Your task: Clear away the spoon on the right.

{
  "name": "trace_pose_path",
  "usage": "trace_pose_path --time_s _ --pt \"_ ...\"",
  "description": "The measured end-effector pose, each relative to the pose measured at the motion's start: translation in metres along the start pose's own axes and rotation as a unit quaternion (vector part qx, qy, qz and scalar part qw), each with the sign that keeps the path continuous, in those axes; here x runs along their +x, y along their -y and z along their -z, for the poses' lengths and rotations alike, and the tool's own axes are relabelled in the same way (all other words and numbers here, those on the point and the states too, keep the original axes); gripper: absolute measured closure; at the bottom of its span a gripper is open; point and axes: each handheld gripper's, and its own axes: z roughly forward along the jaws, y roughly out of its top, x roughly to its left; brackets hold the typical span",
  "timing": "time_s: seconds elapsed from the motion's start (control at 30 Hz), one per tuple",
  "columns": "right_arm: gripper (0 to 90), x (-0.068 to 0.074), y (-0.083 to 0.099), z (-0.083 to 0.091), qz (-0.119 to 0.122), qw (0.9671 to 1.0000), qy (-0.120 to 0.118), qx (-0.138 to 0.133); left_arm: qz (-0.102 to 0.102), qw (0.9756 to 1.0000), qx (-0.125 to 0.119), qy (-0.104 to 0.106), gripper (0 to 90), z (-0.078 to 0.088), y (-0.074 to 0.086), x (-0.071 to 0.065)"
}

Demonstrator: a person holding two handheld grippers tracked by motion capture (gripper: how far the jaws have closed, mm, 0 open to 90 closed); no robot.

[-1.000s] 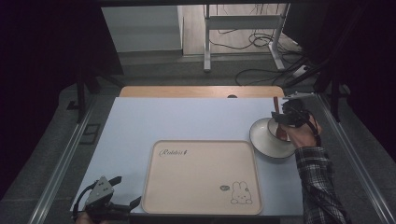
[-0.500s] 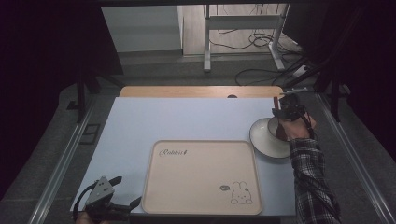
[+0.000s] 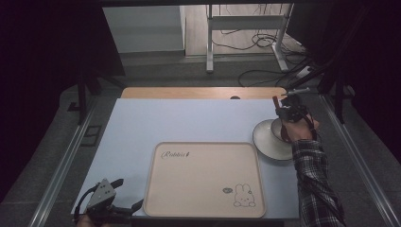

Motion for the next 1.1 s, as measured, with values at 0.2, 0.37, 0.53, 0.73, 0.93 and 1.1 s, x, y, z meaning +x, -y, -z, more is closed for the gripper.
trace_pose_path --time_s 0.2,0.37,0.53,0.73,0.93,1.1 --pt "78.9 0.0 -0.01 0.017 0.006 0.9999 -0.007 -0.01 -0.001 1.0 0.001 0.0 0.1 0.0 0.0 0.0" --pt "79.0 0.003 -0.018 0.035 0.009 0.9997 -0.016 -0.019 -0.002 1.0 0.002 0.0 0.1 0.0 0.0 0.0" --pt "79.0 0.005 -0.022 0.047 0.014 0.9994 -0.024 -0.02 -0.003 1.0 0.003 -0.001 0.1 0.0 0.0 -0.001" --pt "79.1 0.012 -0.024 0.062 0.027 0.9987 -0.042 -0.008 -0.005 1.0 0.004 -0.001 0.1 -0.001 0.0 -0.001" --pt "79.2 0.018 -0.021 0.071 0.038 0.9978 -0.053 -0.004 -0.005 1.0 0.004 -0.001 0.1 -0.001 0.0 -0.001" --pt "79.2 0.028 -0.014 0.08 0.046 0.9965 -0.07 0.003 -0.004 1.0 0.003 -0.001 0.1 -0.001 0.0 -0.001"
